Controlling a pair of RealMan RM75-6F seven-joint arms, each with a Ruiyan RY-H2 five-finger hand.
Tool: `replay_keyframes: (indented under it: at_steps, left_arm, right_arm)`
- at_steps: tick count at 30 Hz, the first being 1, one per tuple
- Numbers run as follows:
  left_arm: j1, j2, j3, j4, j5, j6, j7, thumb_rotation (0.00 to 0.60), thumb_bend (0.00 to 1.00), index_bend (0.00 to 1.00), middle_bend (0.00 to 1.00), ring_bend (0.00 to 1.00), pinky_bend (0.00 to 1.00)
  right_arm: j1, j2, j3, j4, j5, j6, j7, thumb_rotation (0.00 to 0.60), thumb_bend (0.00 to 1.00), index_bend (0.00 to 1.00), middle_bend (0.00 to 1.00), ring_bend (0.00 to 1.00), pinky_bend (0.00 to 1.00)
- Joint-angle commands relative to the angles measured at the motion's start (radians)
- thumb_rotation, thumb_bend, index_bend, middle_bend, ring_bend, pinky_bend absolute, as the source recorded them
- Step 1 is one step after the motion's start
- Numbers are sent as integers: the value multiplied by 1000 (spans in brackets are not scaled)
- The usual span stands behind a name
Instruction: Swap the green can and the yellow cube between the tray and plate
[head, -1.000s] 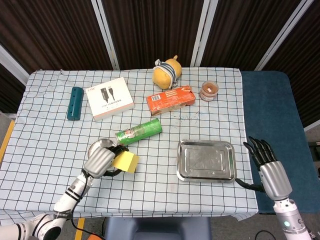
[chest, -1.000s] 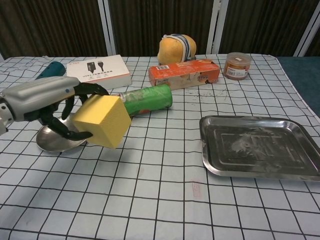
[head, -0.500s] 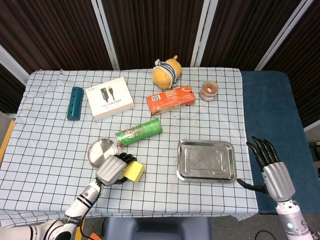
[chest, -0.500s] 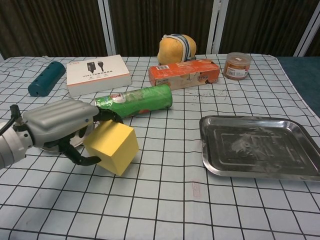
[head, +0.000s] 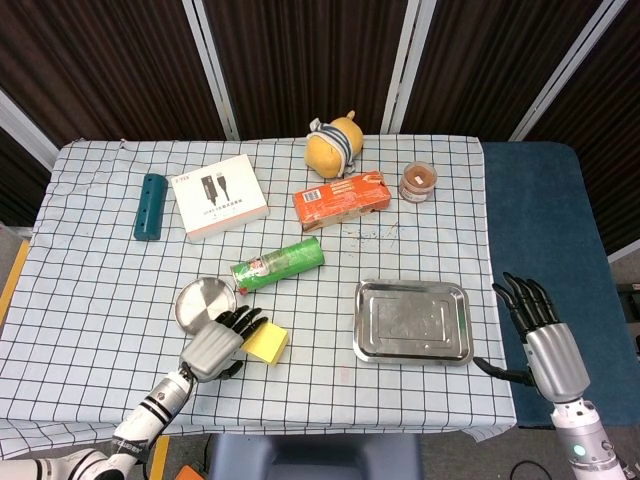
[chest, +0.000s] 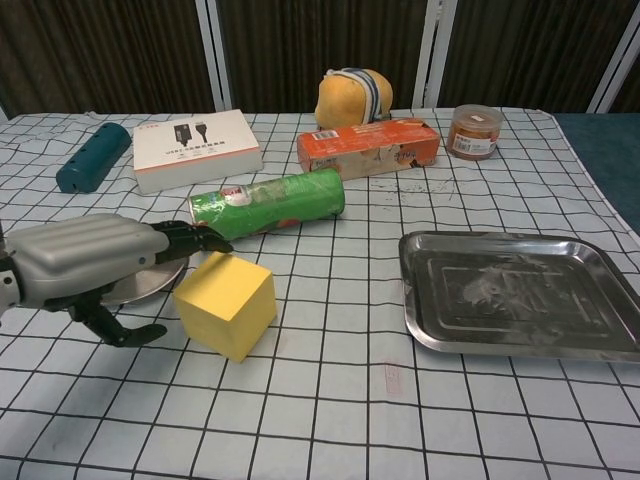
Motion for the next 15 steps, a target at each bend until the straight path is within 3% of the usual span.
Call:
replay_keyframes:
  at_steps: [1,8,13,15]
  left_arm:
    - [2,89,-12,-64,-54,30,64,600,371,0,0,0,201]
    - [-14,157,-89,-78,-78,92,65,600,370,0,0,0,213]
    - [-39,131,-117,-57,-64,87,46,600,369,0,0,0,216]
    - [-94,53,-152,11,-70,42,30,600,368,0,0,0,216]
  right_arm:
    - [-1,4,-2,-3,-5,4,7,600,76,0,0,0,0]
    - [-6,8,-8,-6,-15,7,-8,600,76,0,0,0,0]
    - [-9,7,-9,-8,-18,7,-24,600,76,0,0,0,0]
    - [-13,11,-13,-11,-27,16,-21,600,76,0,0,0,0]
